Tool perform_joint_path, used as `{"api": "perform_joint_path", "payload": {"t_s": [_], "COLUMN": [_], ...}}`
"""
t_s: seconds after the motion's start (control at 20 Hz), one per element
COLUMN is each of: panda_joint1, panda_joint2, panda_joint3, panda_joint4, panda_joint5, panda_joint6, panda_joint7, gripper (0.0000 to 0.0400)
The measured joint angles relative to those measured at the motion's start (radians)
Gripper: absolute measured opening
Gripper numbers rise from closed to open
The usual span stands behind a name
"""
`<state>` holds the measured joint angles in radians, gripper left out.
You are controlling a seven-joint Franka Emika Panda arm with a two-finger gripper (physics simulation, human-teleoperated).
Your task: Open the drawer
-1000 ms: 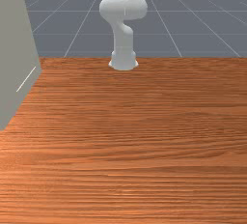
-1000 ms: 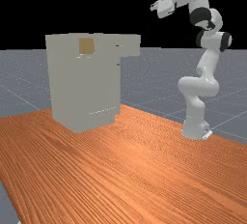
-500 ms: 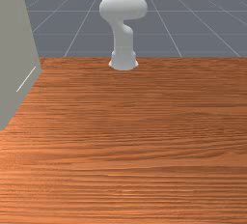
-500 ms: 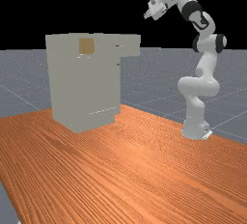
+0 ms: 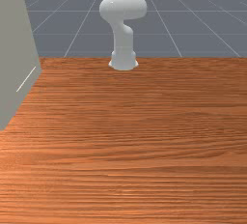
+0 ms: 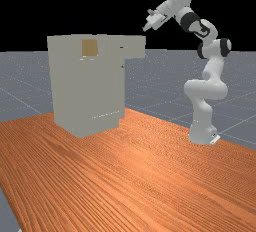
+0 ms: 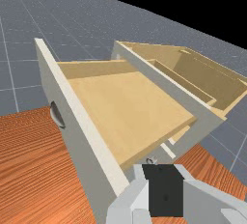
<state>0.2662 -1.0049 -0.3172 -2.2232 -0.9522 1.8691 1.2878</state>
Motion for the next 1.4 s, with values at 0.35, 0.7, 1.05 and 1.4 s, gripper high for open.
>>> {"api": "perform_joint_path", "payload": {"t_s": [0.35,0.7,1.05,1.4], "panda_joint1": [0.029,0.060,0.072,0.056], "panda_joint2": [0.019,-0.018,0.002,-0.071], "panda_joint3": [-0.066,-0.106,-0.110,-0.137], "panda_joint4": [0.007,-0.024,0.001,-0.081], "panda_joint5": [0.060,0.039,0.056,-0.007], "panda_joint6": [-0.034,0.030,-0.006,0.117], "panda_joint7": [-0.055,-0.102,-0.124,-0.057], "gripper": [0.0000,0.0400,0.0382,0.0395]}}
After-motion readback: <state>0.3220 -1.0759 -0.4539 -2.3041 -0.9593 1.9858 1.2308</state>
